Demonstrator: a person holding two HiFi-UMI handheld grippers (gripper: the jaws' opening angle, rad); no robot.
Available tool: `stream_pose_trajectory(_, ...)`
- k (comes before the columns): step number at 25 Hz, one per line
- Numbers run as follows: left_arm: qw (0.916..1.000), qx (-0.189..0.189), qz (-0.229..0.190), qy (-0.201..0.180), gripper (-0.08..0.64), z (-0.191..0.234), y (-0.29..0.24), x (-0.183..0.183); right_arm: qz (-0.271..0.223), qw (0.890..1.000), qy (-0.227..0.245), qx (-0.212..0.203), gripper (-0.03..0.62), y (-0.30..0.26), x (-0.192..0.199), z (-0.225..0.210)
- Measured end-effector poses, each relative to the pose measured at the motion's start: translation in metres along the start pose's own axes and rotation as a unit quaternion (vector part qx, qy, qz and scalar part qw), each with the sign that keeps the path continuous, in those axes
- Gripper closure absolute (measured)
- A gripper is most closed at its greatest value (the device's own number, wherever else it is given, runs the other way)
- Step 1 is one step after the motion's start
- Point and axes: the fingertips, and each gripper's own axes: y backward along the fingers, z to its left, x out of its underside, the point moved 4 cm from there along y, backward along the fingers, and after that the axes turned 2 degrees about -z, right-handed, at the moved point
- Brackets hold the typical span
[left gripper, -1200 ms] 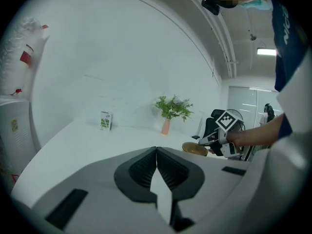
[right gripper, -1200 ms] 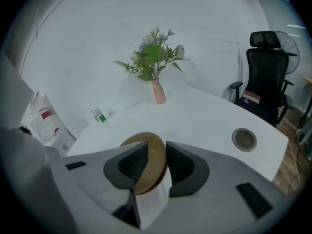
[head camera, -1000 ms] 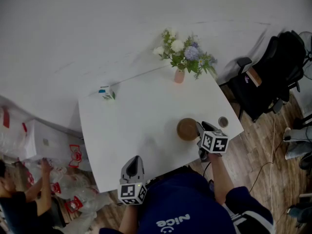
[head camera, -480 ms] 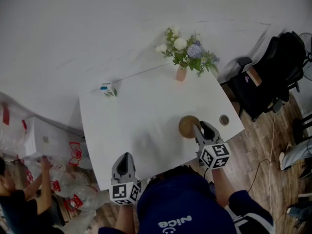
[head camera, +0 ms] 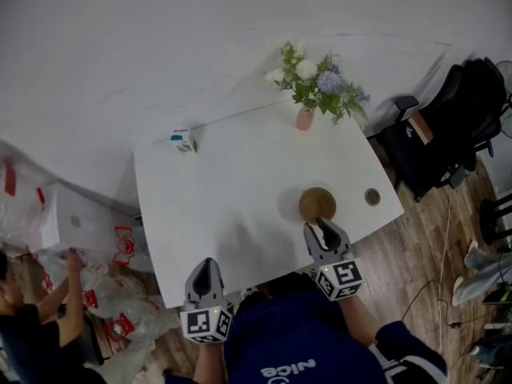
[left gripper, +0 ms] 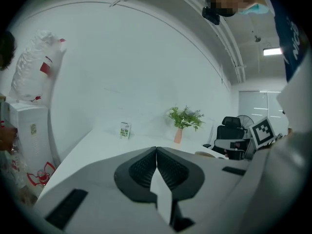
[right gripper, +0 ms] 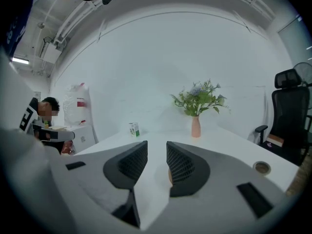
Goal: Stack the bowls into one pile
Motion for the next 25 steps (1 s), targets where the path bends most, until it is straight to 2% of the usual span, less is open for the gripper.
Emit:
stream_pose_trajectory(5,1.0000,-0.003,0.001,-0.002,0.543,0.005,0.004,-0.001,0.008,1.000,0.011,-0.008,0.464,-0.002,0.003,0.009)
stream_pose_trajectory(9,0.9998,-0.015,-0.001,0.010,0.543,0.012,0.007,-0.001,0.024,0.999,0.029,-0.006,0.539,0.000,0.007,0.017)
stream_pose_trajectory(13,0.9999,-0.013,-0.002,0.005,0.543,0.015,0.008,-0.004,0.042,0.998,0.038,-0.014,0.566,0.001,0.009,0.020)
stream_pose_trajectory(18,0.9999,-0.013,-0.007,0.003,0.543,0.016,0.011,-0.004,0.062,0.996,0.039,-0.043,0.571,0.002,0.011,0.030)
stream_pose_trajectory(25,0.9998,-0.018,-0.012,0.001,0.542,0.018,0.018,-0.005,0.058,0.996,0.051,-0.037,0.571,0.006,0.012,0.029)
